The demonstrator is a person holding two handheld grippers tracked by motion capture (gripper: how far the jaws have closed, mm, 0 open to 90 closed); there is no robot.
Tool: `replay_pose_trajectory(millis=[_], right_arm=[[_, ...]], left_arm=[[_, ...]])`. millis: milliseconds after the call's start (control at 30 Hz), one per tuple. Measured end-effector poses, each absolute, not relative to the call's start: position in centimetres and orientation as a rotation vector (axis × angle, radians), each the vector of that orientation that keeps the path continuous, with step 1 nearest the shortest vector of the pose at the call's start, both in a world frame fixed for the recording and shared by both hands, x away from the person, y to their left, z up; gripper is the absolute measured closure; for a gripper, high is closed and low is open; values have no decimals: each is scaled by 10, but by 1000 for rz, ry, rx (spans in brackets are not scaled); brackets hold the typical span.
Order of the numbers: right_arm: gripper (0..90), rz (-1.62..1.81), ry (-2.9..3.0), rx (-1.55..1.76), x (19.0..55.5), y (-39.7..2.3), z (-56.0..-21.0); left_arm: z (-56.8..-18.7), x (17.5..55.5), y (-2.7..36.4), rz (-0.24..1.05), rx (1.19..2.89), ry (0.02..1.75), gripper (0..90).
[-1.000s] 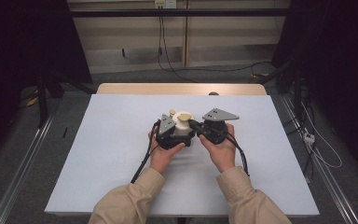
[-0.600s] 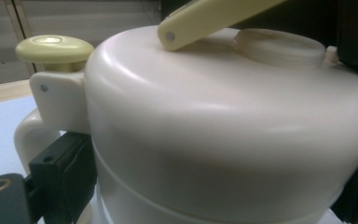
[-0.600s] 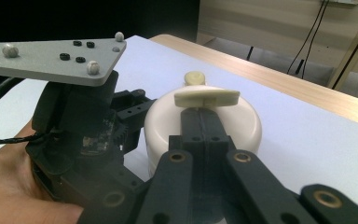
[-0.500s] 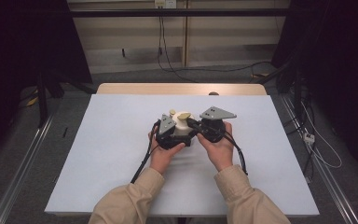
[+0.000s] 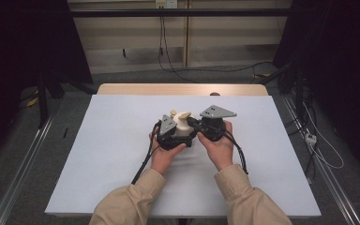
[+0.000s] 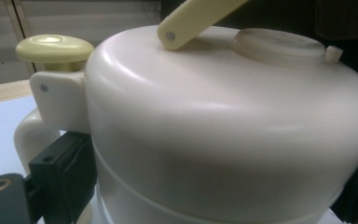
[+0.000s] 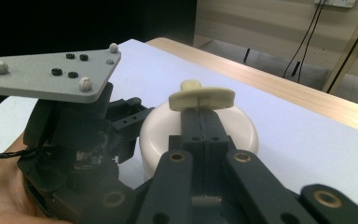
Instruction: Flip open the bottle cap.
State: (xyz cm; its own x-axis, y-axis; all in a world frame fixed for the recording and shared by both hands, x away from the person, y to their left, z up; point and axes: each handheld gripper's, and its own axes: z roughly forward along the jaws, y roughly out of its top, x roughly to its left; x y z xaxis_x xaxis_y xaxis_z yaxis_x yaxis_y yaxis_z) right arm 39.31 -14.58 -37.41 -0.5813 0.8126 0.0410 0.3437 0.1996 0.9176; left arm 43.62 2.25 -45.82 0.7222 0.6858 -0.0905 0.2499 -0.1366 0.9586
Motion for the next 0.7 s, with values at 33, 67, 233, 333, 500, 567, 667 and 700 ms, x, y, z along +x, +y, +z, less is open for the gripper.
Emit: replay_pose_trajectory(millis=[33, 67, 233, 333, 500, 567, 667, 700], right_arm=[[900, 1362, 2022, 1071, 393, -146, -373], [900, 1363, 2023, 1069, 394, -146, -373], [900, 1362, 2018, 1068, 395, -146, -370], [900, 1370, 2011, 1066, 396, -146, -369], [900, 1361, 2011, 1062, 397, -146, -370], [900, 1361, 2009, 1062, 397, -146, -370], [900, 1362, 2007, 1068, 398, -146, -371], [900, 1356, 2011, 1063, 399, -146, -371]], left_arm=[[-458, 436, 23, 446, 1712, 750, 63], [-458, 436, 22, 443, 1711, 753, 63], [-458, 436, 22, 443, 1711, 756, 63], [-457, 436, 23, 444, 1714, 753, 63], [-458, 436, 22, 443, 1713, 755, 63], [-458, 436, 22, 443, 1710, 756, 63], [-458, 436, 22, 443, 1710, 756, 63], [-458, 436, 22, 444, 1712, 753, 62]])
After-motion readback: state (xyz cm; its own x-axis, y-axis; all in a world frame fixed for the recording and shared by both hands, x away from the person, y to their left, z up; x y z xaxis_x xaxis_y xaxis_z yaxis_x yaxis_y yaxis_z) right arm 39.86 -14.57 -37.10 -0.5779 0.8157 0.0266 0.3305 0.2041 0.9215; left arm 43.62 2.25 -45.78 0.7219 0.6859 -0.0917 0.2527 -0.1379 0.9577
